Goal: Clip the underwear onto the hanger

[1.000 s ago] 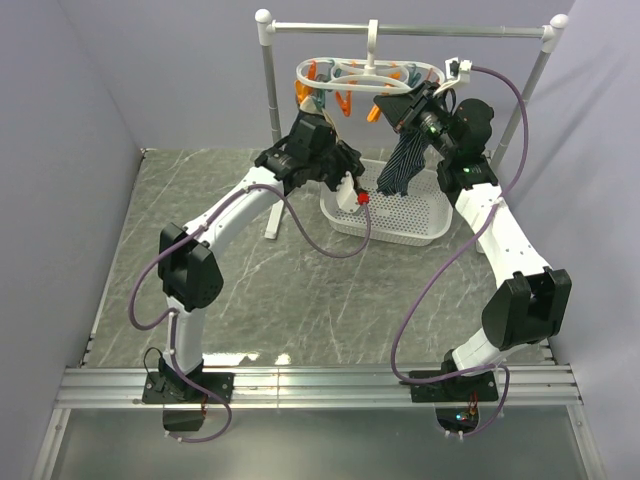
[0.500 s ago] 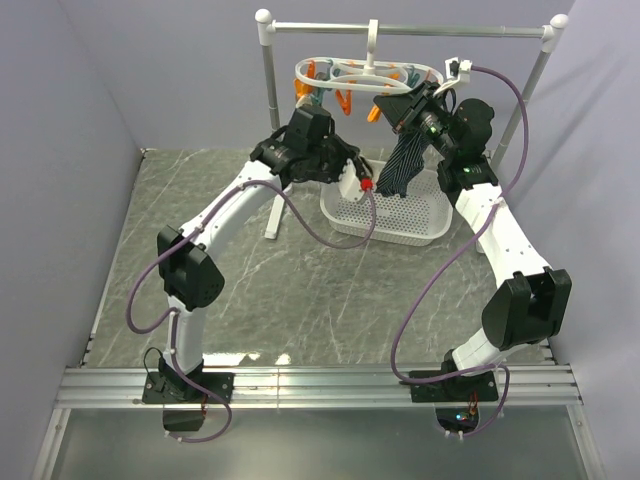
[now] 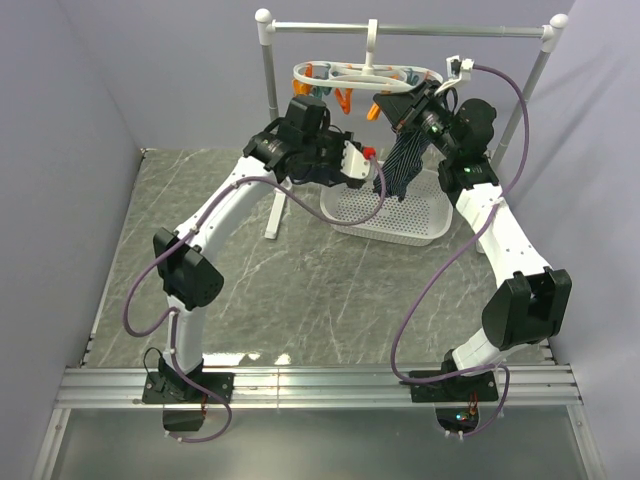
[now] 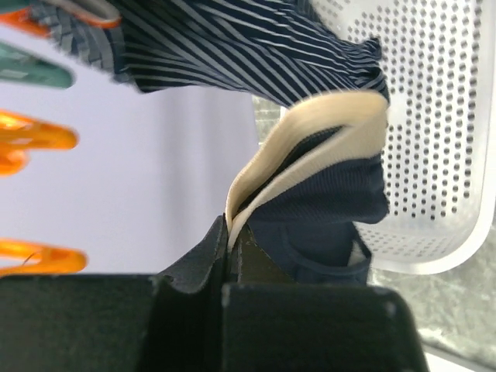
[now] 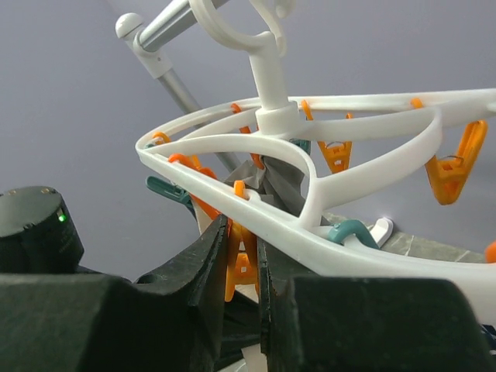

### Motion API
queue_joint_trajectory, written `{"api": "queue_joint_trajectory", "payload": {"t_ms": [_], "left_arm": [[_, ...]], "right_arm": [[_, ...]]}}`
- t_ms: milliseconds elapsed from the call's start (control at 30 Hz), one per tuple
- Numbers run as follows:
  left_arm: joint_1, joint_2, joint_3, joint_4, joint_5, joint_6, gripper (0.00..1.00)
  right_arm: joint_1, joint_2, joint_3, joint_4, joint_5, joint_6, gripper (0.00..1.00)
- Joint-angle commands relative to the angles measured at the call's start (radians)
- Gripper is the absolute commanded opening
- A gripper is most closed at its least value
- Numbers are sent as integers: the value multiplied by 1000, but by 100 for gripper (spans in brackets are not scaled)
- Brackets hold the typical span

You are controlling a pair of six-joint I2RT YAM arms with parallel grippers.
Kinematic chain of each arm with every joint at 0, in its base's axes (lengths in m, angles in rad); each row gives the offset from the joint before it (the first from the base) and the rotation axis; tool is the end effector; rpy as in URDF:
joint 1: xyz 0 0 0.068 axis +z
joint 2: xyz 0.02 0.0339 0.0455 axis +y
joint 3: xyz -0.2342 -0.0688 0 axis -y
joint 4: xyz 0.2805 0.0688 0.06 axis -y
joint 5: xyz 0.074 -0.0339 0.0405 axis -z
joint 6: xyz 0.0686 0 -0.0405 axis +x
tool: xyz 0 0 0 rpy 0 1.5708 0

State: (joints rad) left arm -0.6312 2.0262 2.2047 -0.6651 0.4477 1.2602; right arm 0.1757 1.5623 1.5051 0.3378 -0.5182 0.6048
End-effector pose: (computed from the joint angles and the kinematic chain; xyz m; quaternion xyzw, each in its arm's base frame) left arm 0.3930 -0.3240 0.3692 0.7443 0.3959 -0.0252 0.5372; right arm 0.4173 0.1086 0.4286 -0.0763 0.6115 0.4363 0.6557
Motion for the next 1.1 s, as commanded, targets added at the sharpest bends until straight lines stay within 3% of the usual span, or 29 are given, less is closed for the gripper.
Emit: {"api": "queue_joint_trajectory", "payload": {"t_ms": [0, 400, 533, 1067], "left_arm": [[10, -15, 64, 8, 45, -130, 0], [19, -38, 35, 168, -7, -507, 0], [16, -81, -42, 243, -44, -580, 0], [4, -80, 0, 286, -89, -745, 0]], "right_arm": [[-5, 2, 17, 90, -45, 6, 0], [-4, -1, -11, 136, -86, 7, 0], [-4, -5, -28, 155, -101, 12, 0], [10, -2, -77, 242, -149, -52, 0]]}}
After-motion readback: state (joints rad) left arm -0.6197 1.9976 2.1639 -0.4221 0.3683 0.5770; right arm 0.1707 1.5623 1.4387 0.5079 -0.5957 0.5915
